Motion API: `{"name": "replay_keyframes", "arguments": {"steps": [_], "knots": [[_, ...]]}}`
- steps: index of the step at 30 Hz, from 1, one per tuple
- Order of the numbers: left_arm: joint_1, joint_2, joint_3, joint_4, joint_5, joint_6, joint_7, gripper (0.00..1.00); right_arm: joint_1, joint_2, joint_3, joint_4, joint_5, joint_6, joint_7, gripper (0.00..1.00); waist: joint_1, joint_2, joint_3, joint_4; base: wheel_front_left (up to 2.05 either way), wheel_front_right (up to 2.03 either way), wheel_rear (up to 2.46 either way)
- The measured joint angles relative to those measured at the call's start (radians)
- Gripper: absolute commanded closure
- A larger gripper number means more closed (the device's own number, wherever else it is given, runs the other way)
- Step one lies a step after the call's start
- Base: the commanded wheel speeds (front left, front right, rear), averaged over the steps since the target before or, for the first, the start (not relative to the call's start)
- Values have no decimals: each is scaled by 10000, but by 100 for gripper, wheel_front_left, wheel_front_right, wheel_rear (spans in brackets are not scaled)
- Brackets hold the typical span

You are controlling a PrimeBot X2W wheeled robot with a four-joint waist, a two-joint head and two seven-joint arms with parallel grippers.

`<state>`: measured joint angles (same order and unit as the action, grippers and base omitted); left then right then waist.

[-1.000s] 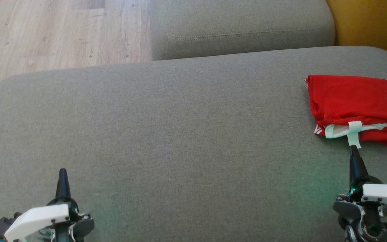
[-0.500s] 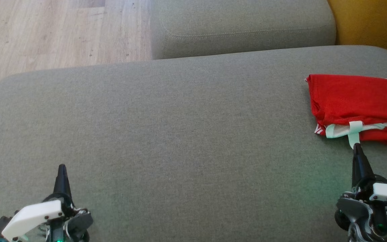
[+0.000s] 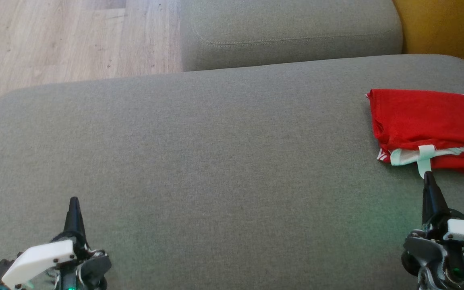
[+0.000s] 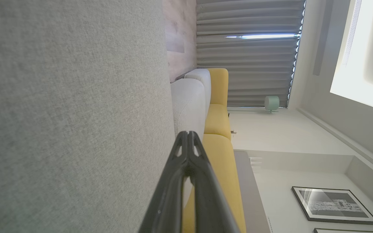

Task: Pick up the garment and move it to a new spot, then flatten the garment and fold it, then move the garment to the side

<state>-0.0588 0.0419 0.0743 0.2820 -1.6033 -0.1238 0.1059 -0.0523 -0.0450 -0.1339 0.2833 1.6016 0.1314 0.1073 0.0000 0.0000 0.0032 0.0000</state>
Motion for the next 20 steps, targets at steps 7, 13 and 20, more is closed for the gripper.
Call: {"name": "replay_keyframes", "arguments": {"steps": [7, 13, 20], "knots": [[0, 0, 0, 0, 0, 0, 0, 100, 0, 0, 0, -2, 0, 0, 0, 100, 0, 0, 0, 0, 0, 0, 0], [0, 0, 0, 0, 0, -2, 0, 100, 0, 0, 0, -2, 0, 0, 0, 100, 0, 0, 0, 0, 0, 0, 0], [0, 0, 2, 0, 0, -2, 0, 100, 0, 0, -2, -2, 0, 0, 2, 100, 0, 0, 0, 0, 0, 0, 0]]}}
